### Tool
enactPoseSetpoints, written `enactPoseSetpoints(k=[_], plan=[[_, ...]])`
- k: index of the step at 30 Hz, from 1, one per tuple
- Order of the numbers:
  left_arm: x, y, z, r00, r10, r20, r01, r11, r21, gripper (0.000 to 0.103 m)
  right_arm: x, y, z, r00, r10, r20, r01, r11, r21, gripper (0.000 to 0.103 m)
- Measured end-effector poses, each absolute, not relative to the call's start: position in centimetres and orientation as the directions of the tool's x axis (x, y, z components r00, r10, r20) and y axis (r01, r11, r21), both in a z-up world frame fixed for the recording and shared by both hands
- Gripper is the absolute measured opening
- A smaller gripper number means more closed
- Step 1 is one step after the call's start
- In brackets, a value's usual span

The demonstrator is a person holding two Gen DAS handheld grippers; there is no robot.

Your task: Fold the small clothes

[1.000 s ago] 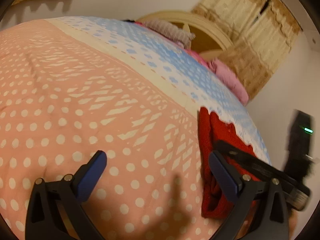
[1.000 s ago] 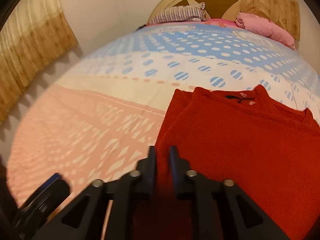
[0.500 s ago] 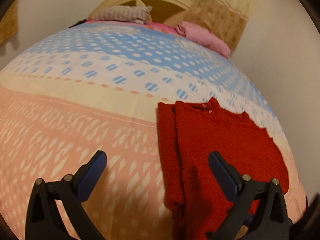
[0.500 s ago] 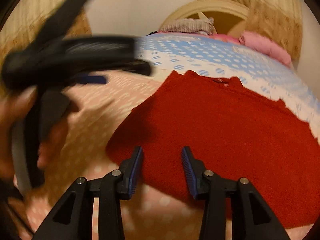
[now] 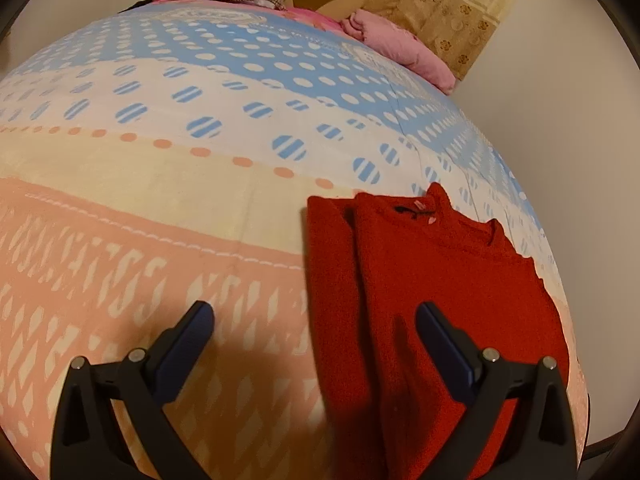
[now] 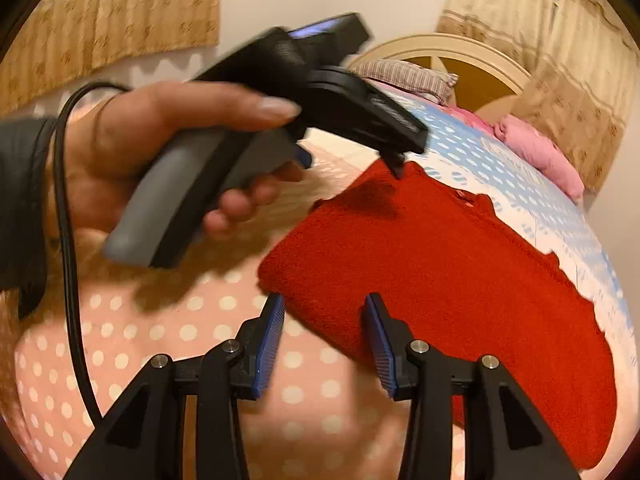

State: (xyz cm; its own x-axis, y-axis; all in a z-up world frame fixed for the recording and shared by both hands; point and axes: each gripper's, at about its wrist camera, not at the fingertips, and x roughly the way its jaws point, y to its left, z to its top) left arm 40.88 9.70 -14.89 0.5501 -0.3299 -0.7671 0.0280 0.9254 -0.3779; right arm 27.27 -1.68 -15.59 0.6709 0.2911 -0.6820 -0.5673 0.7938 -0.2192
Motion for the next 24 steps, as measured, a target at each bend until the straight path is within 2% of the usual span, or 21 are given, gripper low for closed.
enactPoseSetpoints(k=[10, 19, 22, 23, 24], plan=[[42.0, 9.5, -15.4, 0.548, -0.338, -0.765, 0.048, 0.926, -0.375, 0.102, 26.3, 1.2, -15.9, 0.675, 0.267, -0.688, -0.597, 0.746, -0.296, 0.043], [42.3, 8.5, -15.3, 0.57, -0.304, -0.763, 0.098, 0.948, -0.304, 0.093, 27.0, 1.5, -16.2, 0.681, 0.251, -0.688, -0.574, 0.766, -0.288, 0.041], [42.4, 8.3, -15.2, 0.576, -0.305, -0.759, 0.11, 0.948, -0.297, 0.084, 27.1, 1.7, -16.4, 0.681, 0.249, -0.689, -0.572, 0.768, -0.288, 0.037], [42.5, 8.2, -15.2, 0.572, -0.315, -0.757, 0.12, 0.946, -0.302, 0.076, 27.2, 1.7, -16.4, 0.681, 0.247, -0.689, -0.572, 0.767, -0.29, 0.036], [42.6, 8.1, -15.3, 0.563, -0.333, -0.756, 0.129, 0.939, -0.318, 0.063, 27.1, 1.8, -16.4, 0.684, 0.245, -0.687, -0.571, 0.766, -0.295, 0.034]])
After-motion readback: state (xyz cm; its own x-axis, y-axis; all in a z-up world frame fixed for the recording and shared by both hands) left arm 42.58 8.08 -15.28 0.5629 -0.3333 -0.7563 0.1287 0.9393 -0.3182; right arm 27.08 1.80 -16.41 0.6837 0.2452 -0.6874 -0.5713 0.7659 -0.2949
